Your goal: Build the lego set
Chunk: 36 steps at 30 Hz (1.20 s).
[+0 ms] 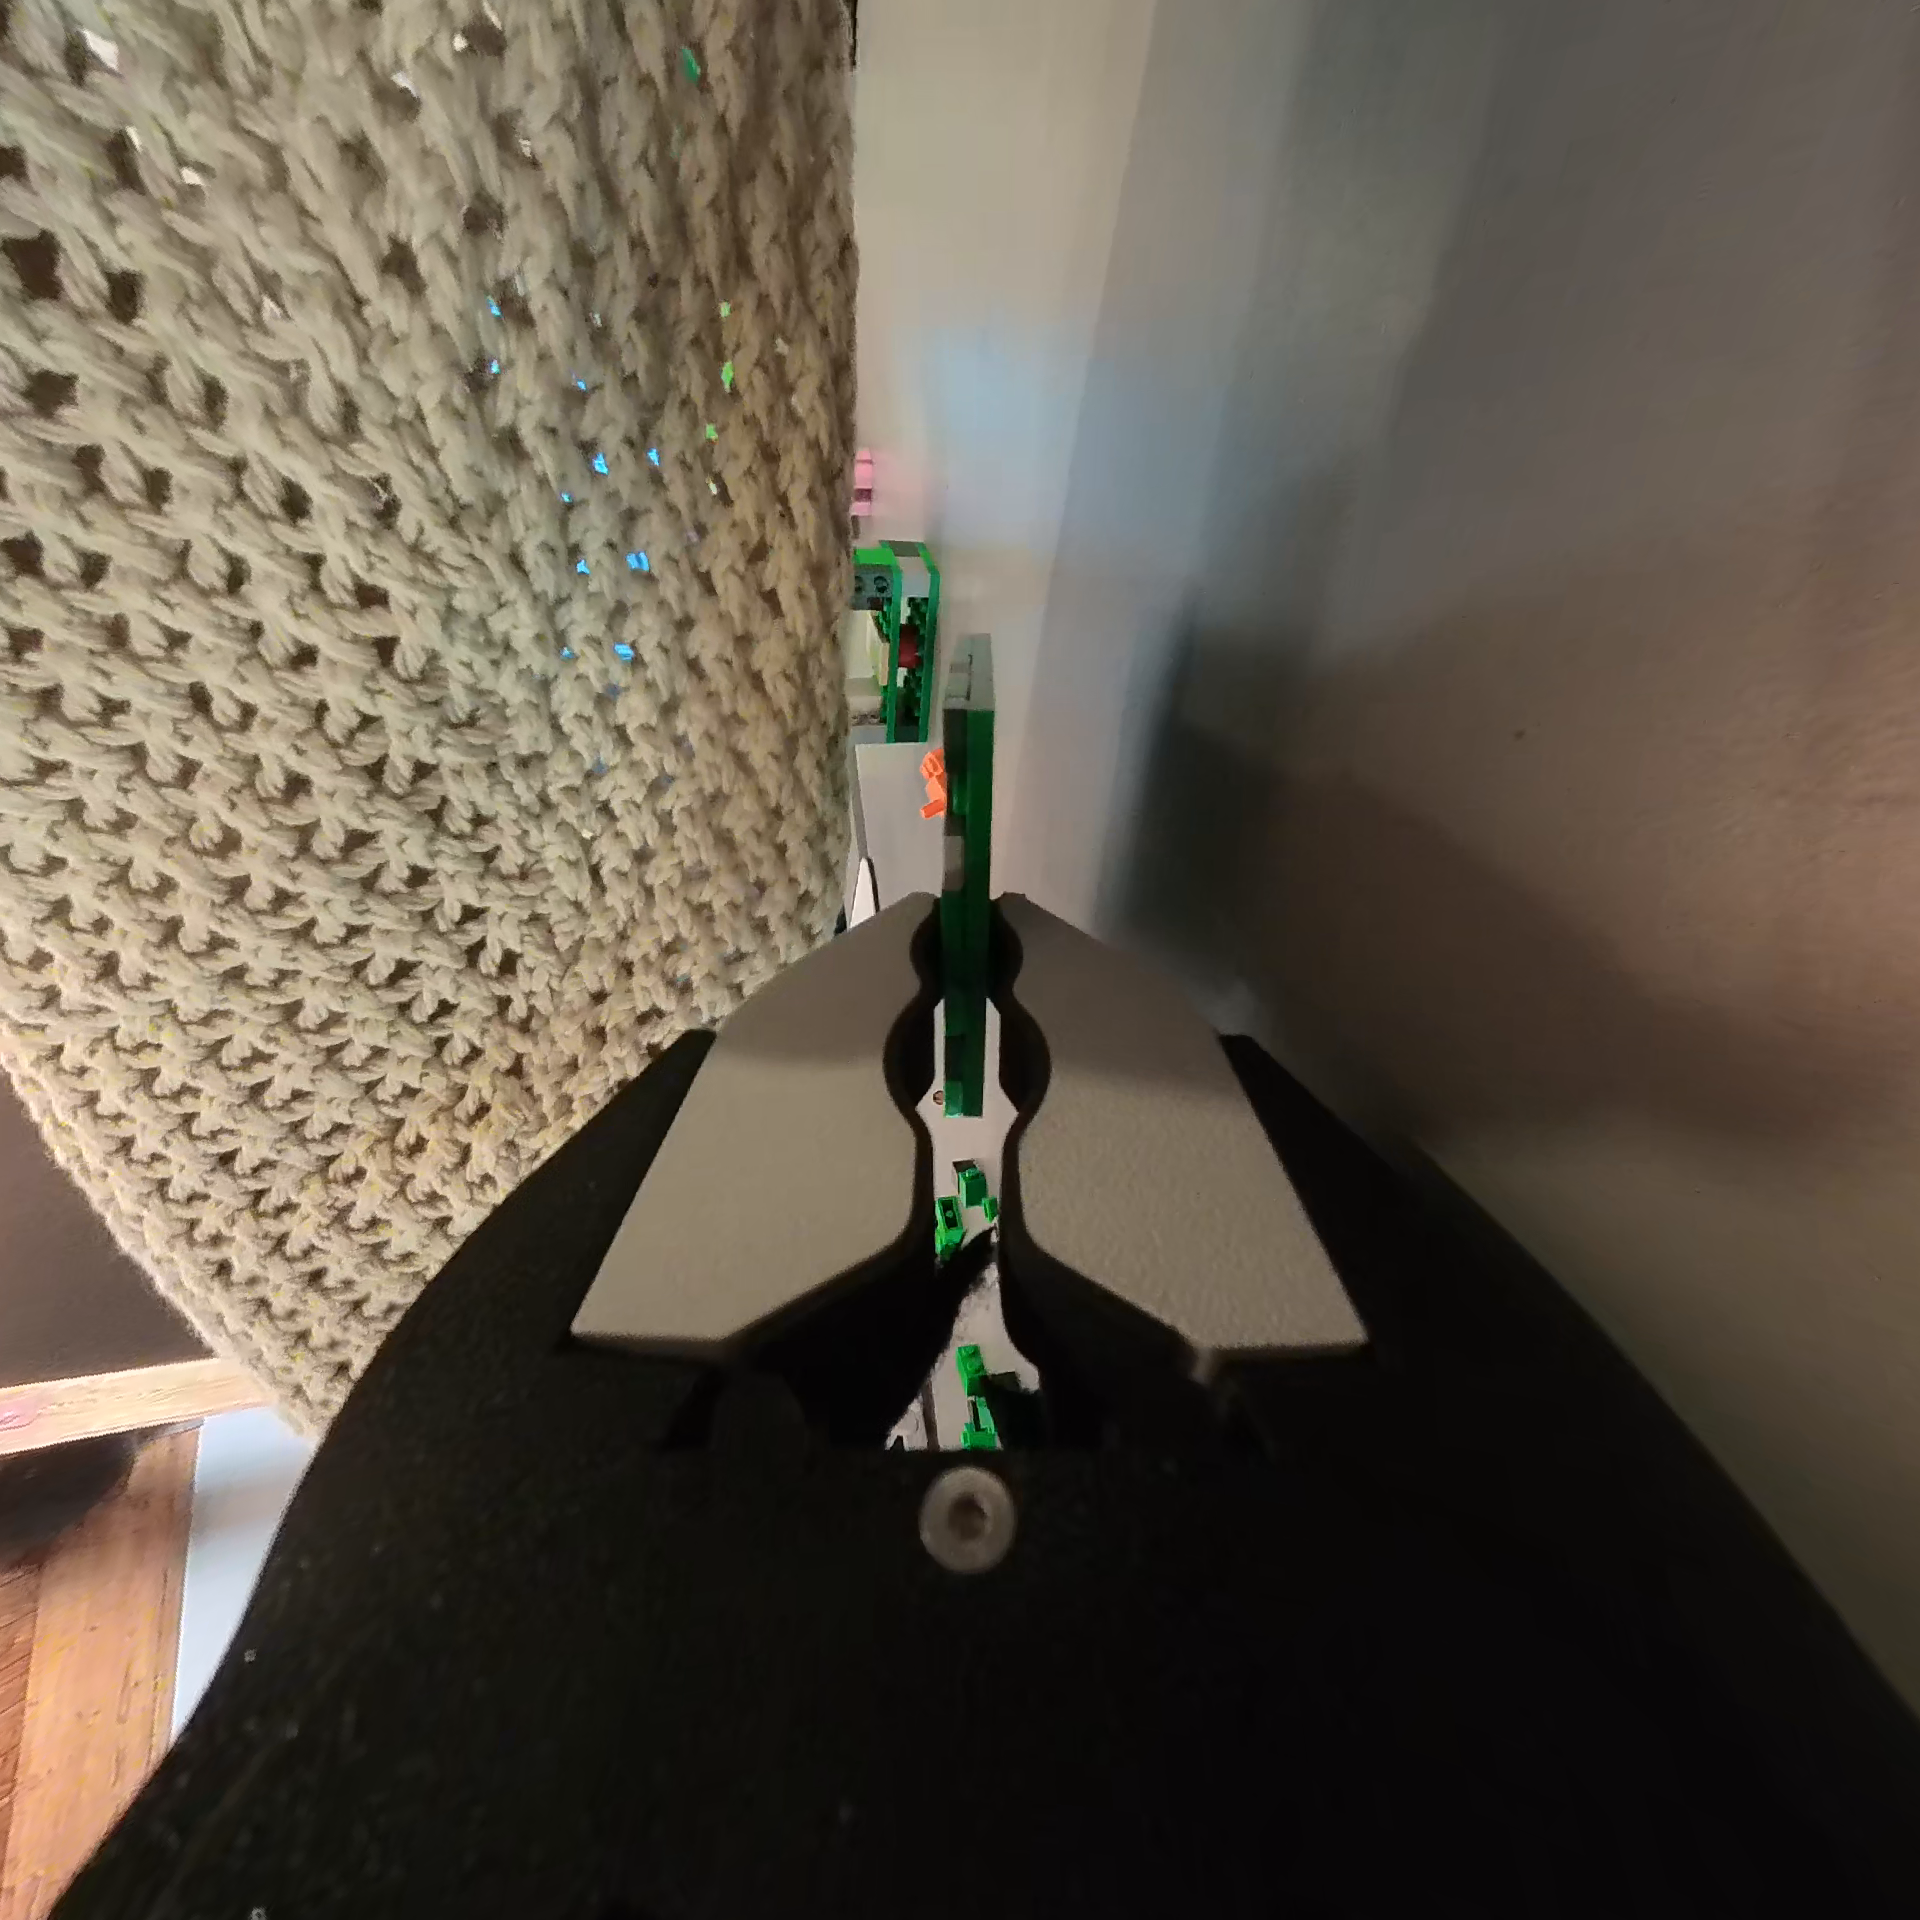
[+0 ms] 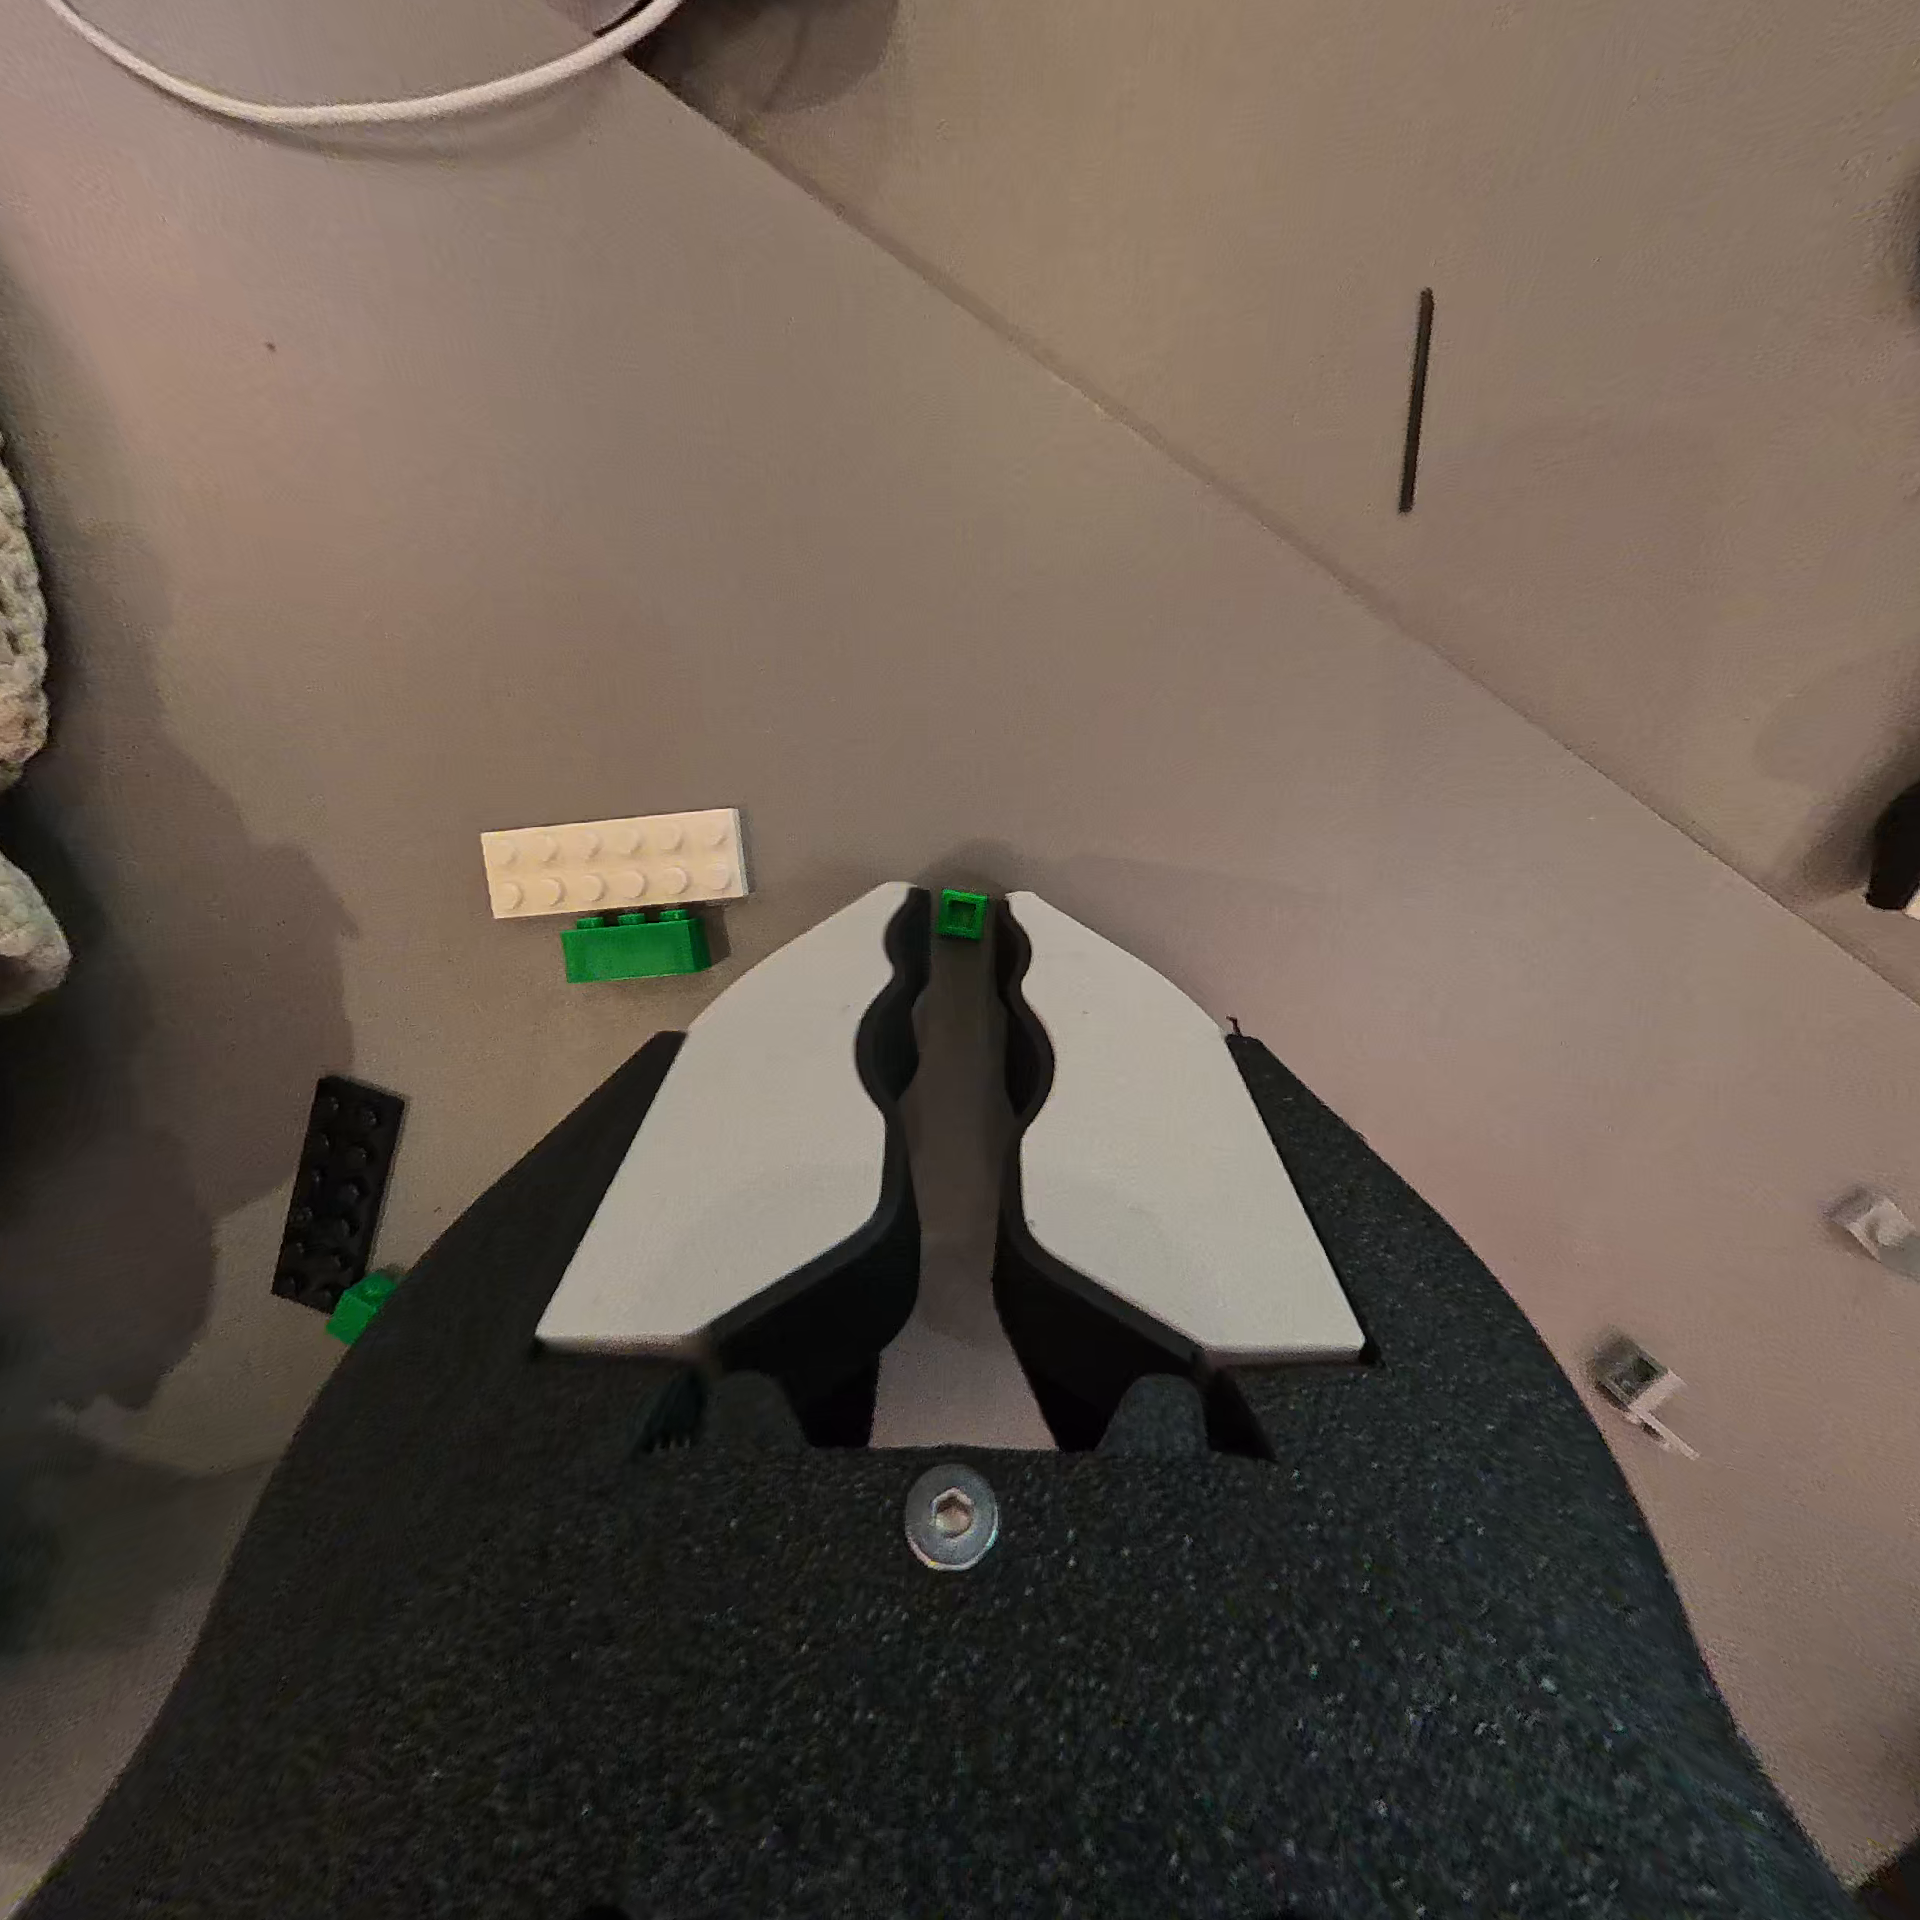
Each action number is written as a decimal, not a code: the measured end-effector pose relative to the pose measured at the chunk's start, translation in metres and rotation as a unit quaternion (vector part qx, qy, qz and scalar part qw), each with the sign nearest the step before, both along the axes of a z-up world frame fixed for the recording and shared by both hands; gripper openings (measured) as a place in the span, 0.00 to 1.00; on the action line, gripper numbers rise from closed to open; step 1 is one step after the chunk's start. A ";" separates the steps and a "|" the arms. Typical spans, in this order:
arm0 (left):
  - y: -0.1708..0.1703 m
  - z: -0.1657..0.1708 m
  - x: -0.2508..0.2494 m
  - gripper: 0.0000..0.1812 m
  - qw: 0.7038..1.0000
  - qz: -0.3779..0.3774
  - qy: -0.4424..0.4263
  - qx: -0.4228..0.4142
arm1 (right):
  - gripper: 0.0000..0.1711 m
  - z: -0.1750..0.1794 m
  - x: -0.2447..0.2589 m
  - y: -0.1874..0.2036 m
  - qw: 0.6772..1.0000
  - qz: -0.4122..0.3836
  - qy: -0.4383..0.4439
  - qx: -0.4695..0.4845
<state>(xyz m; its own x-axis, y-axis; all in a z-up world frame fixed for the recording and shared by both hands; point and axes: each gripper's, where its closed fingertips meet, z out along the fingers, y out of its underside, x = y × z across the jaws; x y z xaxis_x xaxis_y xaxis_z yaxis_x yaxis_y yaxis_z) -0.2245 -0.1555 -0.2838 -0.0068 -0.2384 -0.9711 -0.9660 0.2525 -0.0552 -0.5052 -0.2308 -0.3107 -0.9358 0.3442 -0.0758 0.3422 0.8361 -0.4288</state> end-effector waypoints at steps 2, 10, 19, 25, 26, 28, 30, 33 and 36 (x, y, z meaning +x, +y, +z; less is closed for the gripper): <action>0.000 0.000 -0.001 0.03 1.000 0.000 -0.001 0.000 | 0.04 0.000 -0.002 0.001 1.000 -0.004 0.002 0.002; 0.000 0.001 -0.003 0.03 1.000 0.003 -0.008 0.000 | 0.00 0.060 0.033 0.023 0.995 -0.032 0.091 -0.016; 0.001 -0.002 0.003 0.03 1.000 -0.002 -0.001 -0.005 | 0.03 0.077 0.097 0.054 0.990 -0.054 0.129 -0.027; 0.000 0.000 -0.001 0.03 1.000 0.001 -0.018 -0.007 | 0.09 0.035 0.049 0.026 0.987 -0.029 0.154 -0.024; 0.000 0.000 -0.001 0.03 1.000 0.002 -0.019 -0.008 | 0.10 0.029 0.041 0.020 0.988 -0.029 0.149 -0.041; 0.000 -0.001 -0.001 0.03 1.000 0.002 -0.011 -0.008 | 0.12 0.020 0.033 0.010 0.989 -0.023 0.125 -0.080; 0.000 -0.001 -0.001 0.03 1.000 0.002 -0.006 -0.007 | 0.14 0.014 0.027 0.003 0.987 -0.020 0.108 -0.113; 0.000 -0.001 -0.002 0.03 1.000 0.002 -0.008 -0.008 | 0.14 0.006 0.016 0.008 0.987 -0.016 0.117 -0.110; 0.000 -0.001 -0.001 0.03 1.000 0.002 -0.006 -0.009 | 0.15 0.001 0.014 0.014 0.988 -0.017 0.104 -0.109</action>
